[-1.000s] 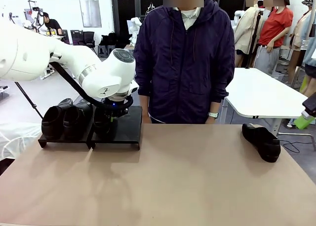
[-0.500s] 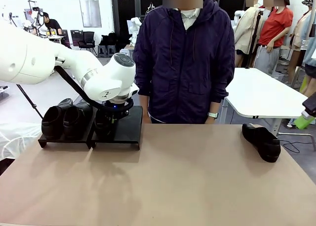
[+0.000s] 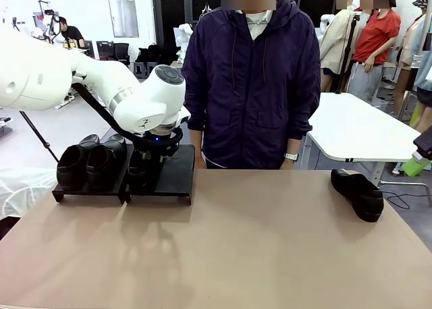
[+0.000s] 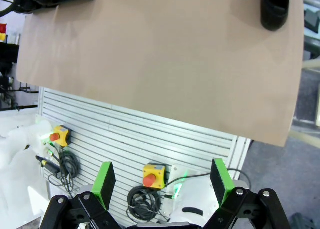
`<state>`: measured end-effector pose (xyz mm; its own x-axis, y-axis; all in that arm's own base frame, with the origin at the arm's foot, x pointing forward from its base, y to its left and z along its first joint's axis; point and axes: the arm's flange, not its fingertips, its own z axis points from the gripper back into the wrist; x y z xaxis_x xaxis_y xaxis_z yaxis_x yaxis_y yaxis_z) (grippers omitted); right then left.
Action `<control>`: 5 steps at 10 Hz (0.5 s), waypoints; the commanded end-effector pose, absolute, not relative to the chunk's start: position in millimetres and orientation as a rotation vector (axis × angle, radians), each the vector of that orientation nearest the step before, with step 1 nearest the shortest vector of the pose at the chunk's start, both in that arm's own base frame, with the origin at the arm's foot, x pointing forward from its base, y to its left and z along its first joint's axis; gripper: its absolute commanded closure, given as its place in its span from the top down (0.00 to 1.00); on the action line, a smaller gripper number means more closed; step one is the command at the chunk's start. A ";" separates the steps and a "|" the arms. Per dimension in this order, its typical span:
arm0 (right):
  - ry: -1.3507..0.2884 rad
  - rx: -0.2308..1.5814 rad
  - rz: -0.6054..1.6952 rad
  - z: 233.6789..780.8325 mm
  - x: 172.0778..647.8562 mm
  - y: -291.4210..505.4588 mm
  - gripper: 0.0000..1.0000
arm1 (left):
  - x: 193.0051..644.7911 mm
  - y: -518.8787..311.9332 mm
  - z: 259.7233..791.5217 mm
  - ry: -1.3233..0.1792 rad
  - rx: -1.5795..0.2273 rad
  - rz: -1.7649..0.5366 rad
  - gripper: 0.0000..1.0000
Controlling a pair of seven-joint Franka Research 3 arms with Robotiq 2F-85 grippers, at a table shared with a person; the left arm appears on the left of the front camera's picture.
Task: Organize the shoes by placing them on the stand.
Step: Place the Shoe from the middle of the table onto the Shoes Stand.
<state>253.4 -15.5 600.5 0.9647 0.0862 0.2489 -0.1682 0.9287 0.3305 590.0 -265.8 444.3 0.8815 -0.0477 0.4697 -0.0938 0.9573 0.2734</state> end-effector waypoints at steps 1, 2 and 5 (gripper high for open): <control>-0.230 0.380 0.115 603.6 253.8 -12.9 1.00 | 558.6 -257.7 469.9 -0.526 0.307 0.011 1.00; -0.230 0.380 0.115 603.6 253.8 -12.9 1.00 | 535.6 -255.5 487.1 -0.496 0.293 0.006 1.00; -0.230 0.380 0.115 603.6 253.8 -12.9 1.00 | 434.4 -198.8 557.1 -0.214 0.013 -0.178 1.00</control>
